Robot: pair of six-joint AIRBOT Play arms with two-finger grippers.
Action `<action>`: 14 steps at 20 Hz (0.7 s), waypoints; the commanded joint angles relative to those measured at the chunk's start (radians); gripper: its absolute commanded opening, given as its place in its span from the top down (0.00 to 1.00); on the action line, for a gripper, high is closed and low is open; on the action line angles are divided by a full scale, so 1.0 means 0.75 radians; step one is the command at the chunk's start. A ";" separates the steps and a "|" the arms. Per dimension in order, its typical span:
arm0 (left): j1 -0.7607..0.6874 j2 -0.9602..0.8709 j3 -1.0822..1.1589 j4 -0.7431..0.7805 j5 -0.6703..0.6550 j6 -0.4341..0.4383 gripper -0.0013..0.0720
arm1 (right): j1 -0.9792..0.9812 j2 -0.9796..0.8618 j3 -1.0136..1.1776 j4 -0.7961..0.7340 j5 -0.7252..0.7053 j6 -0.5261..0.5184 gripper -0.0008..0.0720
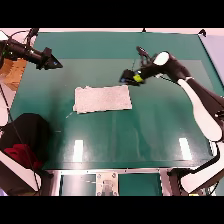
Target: Fold the shirts.
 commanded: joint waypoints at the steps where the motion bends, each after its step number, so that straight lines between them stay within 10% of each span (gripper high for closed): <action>1: 0.002 0.001 0.001 0.022 0.006 0.002 0.95 | -0.135 0.005 -0.196 0.003 0.019 0.007 0.24; 8: 0.002 0.001 0.001 0.030 0.025 0.001 0.95 | -0.022 -0.189 -0.253 0.534 -0.072 -0.271 0.24; 9: 0.002 0.001 0.001 0.030 0.024 -0.003 0.95 | -0.011 -0.190 -0.241 0.591 -0.072 -0.300 0.41; 10: 0.002 0.001 0.001 0.030 0.024 -0.003 0.95 | -0.010 -0.188 -0.212 0.638 -0.057 -0.348 0.92; 14: 0.002 0.001 0.001 0.030 0.014 -0.009 0.95 | -0.113 -0.150 0.051 0.674 0.171 -0.307 0.96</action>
